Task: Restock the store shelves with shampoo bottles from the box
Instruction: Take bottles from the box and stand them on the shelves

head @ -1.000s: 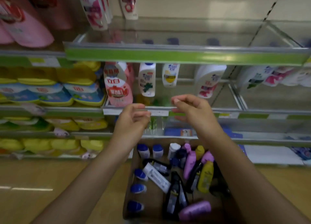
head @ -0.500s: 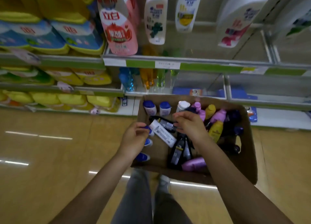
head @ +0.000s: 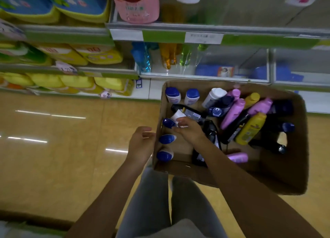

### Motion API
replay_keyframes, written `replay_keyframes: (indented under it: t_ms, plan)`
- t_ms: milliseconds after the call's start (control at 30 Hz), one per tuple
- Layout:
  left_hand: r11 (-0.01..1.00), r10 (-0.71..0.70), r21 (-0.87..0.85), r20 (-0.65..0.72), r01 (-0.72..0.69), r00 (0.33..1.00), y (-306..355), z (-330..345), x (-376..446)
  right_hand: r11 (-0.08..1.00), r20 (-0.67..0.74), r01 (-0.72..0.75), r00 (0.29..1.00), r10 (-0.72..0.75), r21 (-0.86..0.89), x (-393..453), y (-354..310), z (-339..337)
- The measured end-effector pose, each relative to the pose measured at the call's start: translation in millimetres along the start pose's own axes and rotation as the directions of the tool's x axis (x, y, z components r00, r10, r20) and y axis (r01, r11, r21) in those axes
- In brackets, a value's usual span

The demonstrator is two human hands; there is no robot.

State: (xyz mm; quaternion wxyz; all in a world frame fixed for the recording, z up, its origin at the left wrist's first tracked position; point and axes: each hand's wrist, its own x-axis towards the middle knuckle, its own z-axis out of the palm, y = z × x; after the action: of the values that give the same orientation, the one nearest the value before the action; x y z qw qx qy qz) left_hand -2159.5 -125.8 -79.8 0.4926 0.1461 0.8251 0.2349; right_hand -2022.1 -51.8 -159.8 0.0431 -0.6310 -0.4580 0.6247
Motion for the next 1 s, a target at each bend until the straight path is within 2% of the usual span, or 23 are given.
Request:
replay_keyframes:
  t_ms: [167,300,467,667,833,1000]
  plan:
    - [1.000,-0.008,-0.004,0.007,0.008,1.000,5,-8,24,0.981,0.043,0.040,0.999,-0.032,-0.191,25,6,21]
    - [1.000,0.002,0.001,0.025,-0.002,1.000,9,-12,38,0.976,0.004,0.043,0.999,-0.043,-0.212,38,14,32]
    - [0.999,0.037,0.005,0.037,-0.037,0.999,10,-22,46,0.999,0.004,0.006,1.000,-0.006,0.040,45,17,30]
    - [0.998,0.062,0.004,0.056,-0.063,0.996,16,-21,36,0.918,-0.027,-0.029,0.999,0.043,0.395,26,6,-19]
    - [0.993,0.114,-0.028,0.095,-0.111,0.989,29,-11,12,0.866,-0.029,0.074,0.997,-0.069,0.495,-14,-30,-64]
    - [0.971,0.232,-0.111,0.224,-0.212,0.946,52,0,-29,0.854,-0.062,0.210,0.977,-0.205,0.476,-66,-77,-101]
